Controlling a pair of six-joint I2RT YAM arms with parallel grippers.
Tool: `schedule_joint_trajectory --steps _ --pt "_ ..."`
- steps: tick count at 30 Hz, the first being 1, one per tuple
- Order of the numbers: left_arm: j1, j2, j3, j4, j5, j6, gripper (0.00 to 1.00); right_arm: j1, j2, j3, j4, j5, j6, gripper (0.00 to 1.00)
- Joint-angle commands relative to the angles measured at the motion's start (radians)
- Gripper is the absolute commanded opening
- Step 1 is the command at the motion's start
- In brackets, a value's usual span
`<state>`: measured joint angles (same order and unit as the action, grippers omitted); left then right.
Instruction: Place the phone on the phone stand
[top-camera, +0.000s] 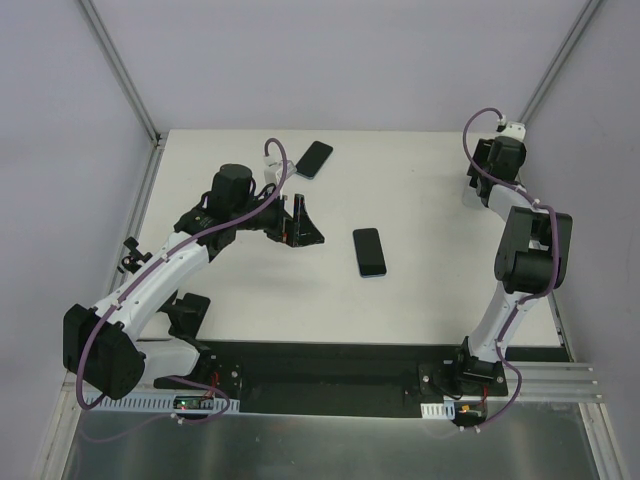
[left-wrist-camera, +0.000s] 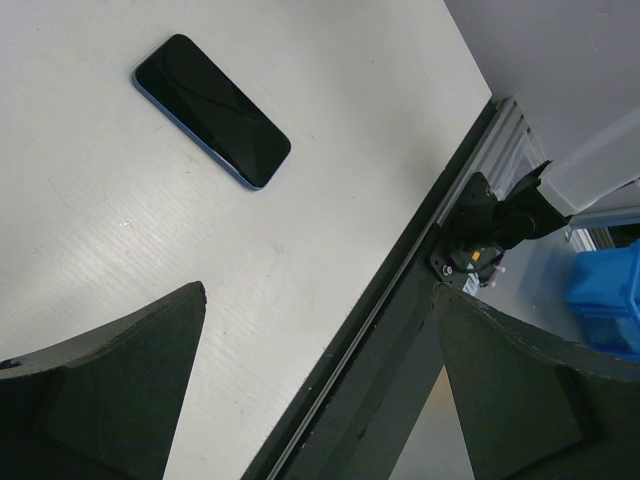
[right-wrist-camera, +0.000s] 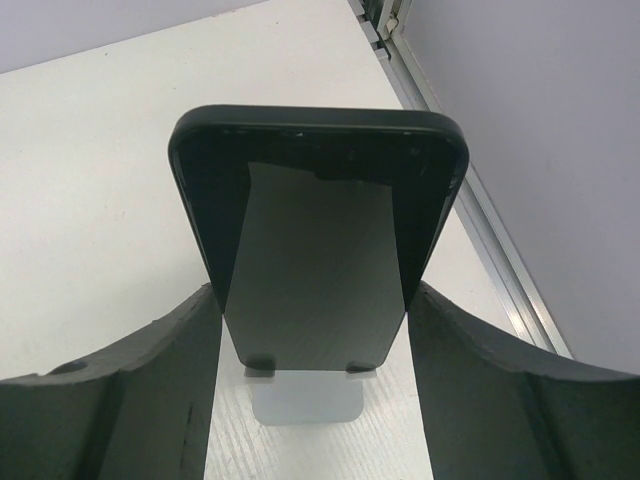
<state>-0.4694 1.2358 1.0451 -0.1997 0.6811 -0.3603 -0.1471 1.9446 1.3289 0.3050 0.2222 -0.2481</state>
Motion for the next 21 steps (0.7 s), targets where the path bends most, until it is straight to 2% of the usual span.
schedule_joint_trajectory --steps 1,2,4,5,7,8,15,17,21 --pt "0.008 -0.015 0.021 0.029 0.018 0.004 0.94 0.006 -0.041 0.000 0.048 0.019 -0.006 0.72" --pt "0.009 -0.016 0.020 0.031 0.009 0.007 0.94 0.007 -0.045 0.009 0.034 0.023 -0.006 0.80" --pt "0.008 -0.018 0.016 0.031 0.000 0.014 0.94 0.009 -0.059 0.016 0.013 0.043 -0.002 0.87" --pt "0.008 -0.018 0.016 0.031 -0.006 0.017 0.94 0.009 -0.065 0.019 -0.004 0.046 0.001 0.94" --pt "0.008 -0.019 0.016 0.029 -0.012 0.024 0.94 0.009 -0.090 0.024 -0.027 0.049 0.006 1.00" --pt "0.008 -0.024 0.013 0.029 -0.015 0.027 0.94 0.009 -0.099 0.027 -0.036 0.048 0.009 0.97" --pt "0.008 -0.041 0.003 0.031 -0.072 0.075 0.95 0.017 -0.257 0.013 -0.184 0.078 0.082 0.96" --pt "0.009 -0.042 0.001 0.031 -0.097 0.083 0.95 0.032 -0.353 -0.046 -0.237 0.095 0.139 0.96" --pt "0.009 -0.042 -0.007 0.029 -0.173 0.096 0.95 0.118 -0.522 -0.223 -0.236 0.089 0.334 0.96"
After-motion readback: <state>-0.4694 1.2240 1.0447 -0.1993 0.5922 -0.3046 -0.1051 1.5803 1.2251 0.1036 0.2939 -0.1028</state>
